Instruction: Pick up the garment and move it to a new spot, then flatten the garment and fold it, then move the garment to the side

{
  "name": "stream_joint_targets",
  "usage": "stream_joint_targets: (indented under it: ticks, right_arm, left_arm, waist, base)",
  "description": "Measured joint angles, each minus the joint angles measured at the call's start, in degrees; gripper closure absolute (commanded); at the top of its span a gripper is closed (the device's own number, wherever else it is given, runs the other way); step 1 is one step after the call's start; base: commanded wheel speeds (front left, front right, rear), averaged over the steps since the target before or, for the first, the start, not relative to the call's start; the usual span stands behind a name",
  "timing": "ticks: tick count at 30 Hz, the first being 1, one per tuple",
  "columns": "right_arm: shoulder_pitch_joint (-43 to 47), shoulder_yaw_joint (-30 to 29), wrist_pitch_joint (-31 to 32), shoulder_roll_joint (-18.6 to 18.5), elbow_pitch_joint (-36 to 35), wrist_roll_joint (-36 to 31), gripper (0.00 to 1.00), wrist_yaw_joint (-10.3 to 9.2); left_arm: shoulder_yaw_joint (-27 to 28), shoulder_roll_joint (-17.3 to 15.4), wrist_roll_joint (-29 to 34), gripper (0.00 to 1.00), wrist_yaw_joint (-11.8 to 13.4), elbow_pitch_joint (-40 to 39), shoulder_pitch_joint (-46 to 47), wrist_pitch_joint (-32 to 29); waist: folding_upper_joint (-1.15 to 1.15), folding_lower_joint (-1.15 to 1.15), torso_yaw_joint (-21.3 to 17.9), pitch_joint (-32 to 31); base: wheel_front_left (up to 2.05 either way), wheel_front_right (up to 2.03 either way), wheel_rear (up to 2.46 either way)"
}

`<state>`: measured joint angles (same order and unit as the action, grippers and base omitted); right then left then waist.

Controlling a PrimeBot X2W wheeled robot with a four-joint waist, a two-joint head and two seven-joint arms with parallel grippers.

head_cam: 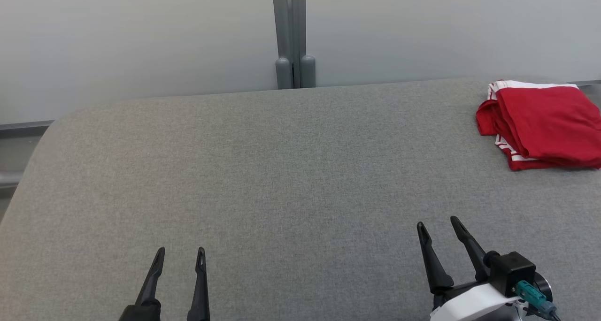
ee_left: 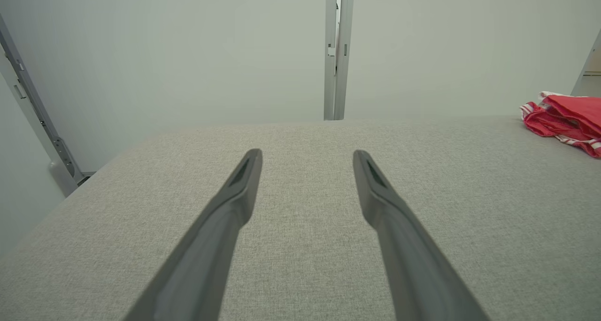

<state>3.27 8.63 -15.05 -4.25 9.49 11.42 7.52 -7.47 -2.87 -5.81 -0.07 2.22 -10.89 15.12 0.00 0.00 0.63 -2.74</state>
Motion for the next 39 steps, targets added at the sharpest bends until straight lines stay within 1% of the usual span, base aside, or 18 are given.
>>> stream_joint_targets:
  ticks: [7, 8, 13, 17, 19, 20, 24, 39]
  right_arm:
    - [0.0, 0.0, 0.0, 0.0, 0.3, 0.1, 0.00, -0.01]
    - [0.0, 0.0, 0.0, 0.0, 0.3, 0.1, 1.00, 0.00]
    - [0.7, 0.0, 0.3, 0.1, 2.3, 0.4, 1.00, 0.00]
    - [0.9, -0.3, 1.1, 0.0, 2.4, 4.9, 1.00, 0.00]
    - [0.8, -0.5, 1.5, 0.0, 2.5, 7.1, 1.00, 0.00]
    - [0.7, -0.8, 2.0, -0.1, 2.6, 9.6, 1.00, 0.00]
    - [0.3, -1.4, 2.9, -0.1, 2.8, 13.9, 1.00, 0.00]
    - [-1.5, -3.3, 6.0, -0.4, 3.1, 28.1, 1.00, -0.01]
  left_arm:
    - [0.2, 0.0, 0.1, 0.00, 0.0, 0.4, 0.0, 0.0]
    - [0.2, 0.0, 0.2, 1.00, 0.0, 0.4, 0.0, 0.0]
    - [0.0, 0.0, -0.8, 1.00, 0.0, 2.5, -0.3, 0.0]
    - [0.1, 0.0, -5.5, 1.00, 0.0, 2.7, -0.2, -1.0]
    - [0.3, -0.1, -7.9, 1.00, -0.2, 2.9, -0.2, -1.3]
    - [0.5, -0.2, -10.2, 1.00, -0.5, 3.3, 0.0, -1.8]
    - [0.9, -0.4, -15.2, 1.00, -0.9, 3.9, 0.9, -2.6]
    - [2.2, -1.2, -30.5, 1.00, -2.2, 5.8, 4.2, -5.6]
  waist:
    - [0.00, 0.00, 0.1, -0.1]
    - [0.00, 0.00, 0.1, -0.1]
    - [0.00, 0.00, 0.1, -0.1]
    - [0.00, 0.00, 0.0, 0.0]
    - [0.00, 0.00, 0.0, 0.1]
    - [0.00, 0.00, 0.0, 0.1]
    - [0.00, 0.00, 0.0, 0.2]
    - [0.00, 0.00, -0.1, 0.6]
  base:
    - [0.00, 0.00, 0.00]
    - [0.00, 0.00, 0.00]
    - [0.00, 0.00, 0.00]
    - [0.00, 0.00, 0.00]
    - [0.00, 0.00, 0.00]
    - [0.00, 0.00, 0.00]
    - [0.00, 0.00, 0.00]
    - [0.00, 0.00, 0.00]
